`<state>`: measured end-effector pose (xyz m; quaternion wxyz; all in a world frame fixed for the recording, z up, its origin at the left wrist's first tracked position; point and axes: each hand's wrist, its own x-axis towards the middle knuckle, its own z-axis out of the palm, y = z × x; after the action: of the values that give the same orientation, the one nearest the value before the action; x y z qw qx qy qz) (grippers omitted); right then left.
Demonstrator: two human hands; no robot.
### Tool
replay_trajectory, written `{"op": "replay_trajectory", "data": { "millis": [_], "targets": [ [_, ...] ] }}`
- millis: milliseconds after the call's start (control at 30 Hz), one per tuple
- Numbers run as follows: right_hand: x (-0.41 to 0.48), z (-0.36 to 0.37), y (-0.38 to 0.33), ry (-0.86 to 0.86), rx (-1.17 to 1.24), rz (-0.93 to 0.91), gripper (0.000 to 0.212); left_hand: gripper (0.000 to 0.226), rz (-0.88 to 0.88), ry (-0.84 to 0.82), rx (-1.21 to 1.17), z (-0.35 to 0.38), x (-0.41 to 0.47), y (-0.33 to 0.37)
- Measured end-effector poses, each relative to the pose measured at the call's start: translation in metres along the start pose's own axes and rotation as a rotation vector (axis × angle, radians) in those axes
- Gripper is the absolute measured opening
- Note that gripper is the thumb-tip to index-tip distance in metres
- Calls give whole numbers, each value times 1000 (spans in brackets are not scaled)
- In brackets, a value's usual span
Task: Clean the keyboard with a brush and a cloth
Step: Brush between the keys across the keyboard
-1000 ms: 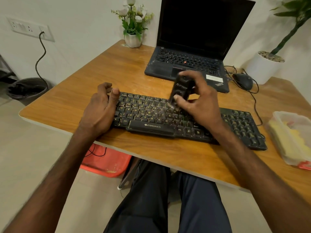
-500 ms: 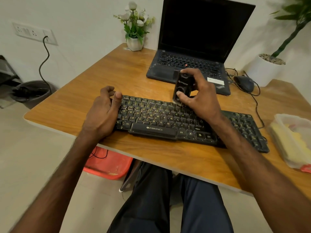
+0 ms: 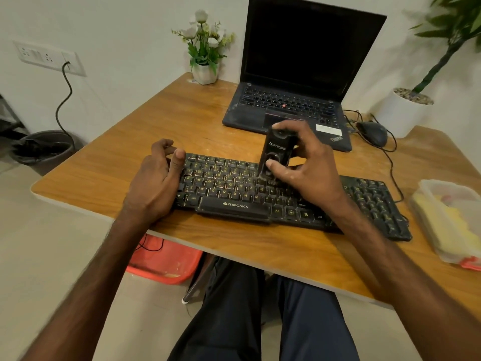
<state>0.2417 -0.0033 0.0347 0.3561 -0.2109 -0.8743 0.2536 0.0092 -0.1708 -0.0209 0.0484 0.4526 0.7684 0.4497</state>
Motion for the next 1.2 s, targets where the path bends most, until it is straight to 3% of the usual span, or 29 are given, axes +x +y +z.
{"op": "replay_trajectory", "data": {
  "millis": [133, 200, 367, 533, 633, 833, 1000, 1100, 1200],
  "targets": [
    [-30, 10, -21, -179, 94, -141, 60, 107, -1, -5, 11, 1, 1, -2],
    [-21, 5, -13, -116, 29, -153, 60, 107, 2, -9, 7, 0, 1, -3],
    [-2, -16, 15, 122, 44, 71, 60, 109, -1, -1, -1, 0, -1, 0],
    [-36, 11, -27, -92, 227, -8, 59, 104, -6, 2, 17, 2, 0, -3],
    [-27, 19, -27, -115, 118, -117, 58, 103, -4, -4, 18, 1, 0, -3],
    [20, -7, 23, 111, -65, 28, 59, 105, -11, 1, 4, 1, 0, -3],
    [-12, 9, -9, 32, 85, -79, 59, 99, 4, 14, 6, 2, 0, -1],
    [-7, 20, -9, -28, -14, -178, 58, 97, -4, 12, 6, 2, 0, -2],
    [21, 14, 7, 0, -93, -157, 58, 105, -1, 9, -4, 1, 0, -2]
  ]
}}
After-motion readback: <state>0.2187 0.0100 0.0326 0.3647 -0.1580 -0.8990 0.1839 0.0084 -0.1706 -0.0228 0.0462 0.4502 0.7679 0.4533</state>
